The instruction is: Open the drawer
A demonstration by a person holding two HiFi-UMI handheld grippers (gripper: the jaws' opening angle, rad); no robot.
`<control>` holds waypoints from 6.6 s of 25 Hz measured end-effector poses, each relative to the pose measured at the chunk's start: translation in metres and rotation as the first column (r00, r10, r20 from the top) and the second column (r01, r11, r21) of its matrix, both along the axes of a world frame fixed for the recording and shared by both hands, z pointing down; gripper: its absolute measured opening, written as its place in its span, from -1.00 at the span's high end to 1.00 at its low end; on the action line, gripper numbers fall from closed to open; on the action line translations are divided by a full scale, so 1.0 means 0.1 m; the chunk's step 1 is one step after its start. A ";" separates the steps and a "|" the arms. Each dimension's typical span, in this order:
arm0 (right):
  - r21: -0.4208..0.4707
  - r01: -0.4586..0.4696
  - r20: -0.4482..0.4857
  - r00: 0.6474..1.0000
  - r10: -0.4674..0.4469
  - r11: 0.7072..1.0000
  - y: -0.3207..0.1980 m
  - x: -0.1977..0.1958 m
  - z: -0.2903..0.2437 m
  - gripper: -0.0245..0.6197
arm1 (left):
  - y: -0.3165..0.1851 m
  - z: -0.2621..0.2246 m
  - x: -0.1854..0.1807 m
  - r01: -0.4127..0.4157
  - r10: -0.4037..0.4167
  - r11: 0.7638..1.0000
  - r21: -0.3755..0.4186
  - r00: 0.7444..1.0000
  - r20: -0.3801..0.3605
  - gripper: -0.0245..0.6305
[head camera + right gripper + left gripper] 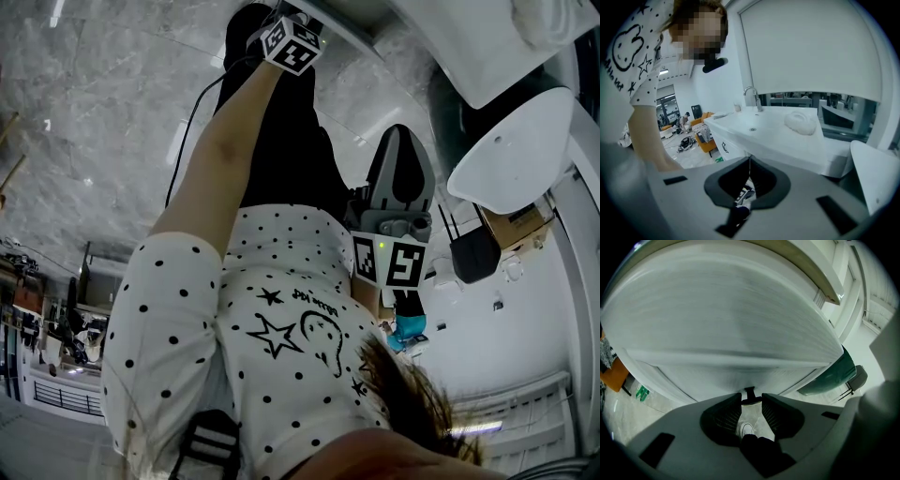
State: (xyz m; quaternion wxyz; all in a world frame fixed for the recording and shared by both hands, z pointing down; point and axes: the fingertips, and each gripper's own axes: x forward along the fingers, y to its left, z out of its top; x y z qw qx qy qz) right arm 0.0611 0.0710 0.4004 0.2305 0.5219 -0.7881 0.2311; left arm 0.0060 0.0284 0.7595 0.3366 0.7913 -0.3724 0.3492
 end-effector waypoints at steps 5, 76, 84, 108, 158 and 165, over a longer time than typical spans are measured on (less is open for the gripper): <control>-0.007 0.001 -0.003 1.000 -0.001 1.000 0.02 -0.01 0.01 0.88 | -0.02 -0.03 0.03 0.008 -0.008 1.000 0.004 1.000 -0.009 0.49; 0.090 0.015 0.112 0.993 -0.025 0.996 -0.26 -0.07 -0.32 0.88 | 0.00 -1.19 -0.41 0.145 -0.138 0.984 0.104 0.988 -0.072 0.92; 0.106 0.013 0.122 0.992 -0.026 0.994 -0.30 -0.05 -0.36 0.88 | -0.11 -1.45 -0.45 0.121 -0.107 0.975 0.185 0.991 -0.080 0.92; 0.196 -0.041 0.091 0.996 0.024 0.980 -0.56 0.09 -0.72 0.88 | -0.65 -2.82 -0.50 0.148 -0.088 0.918 0.367 0.980 -0.176 0.92; 0.338 -0.187 0.057 0.982 0.178 0.922 -0.96 -0.01 -1.27 0.88 | -1.22 -4.99 -0.62 0.113 0.185 0.761 0.639 0.906 -0.381 0.92; 0.374 -0.142 -0.016 0.987 0.160 0.916 -0.97 -0.03 -1.32 0.88 | -1.07 -5.18 -0.71 0.148 0.164 0.760 0.633 0.899 -0.407 0.92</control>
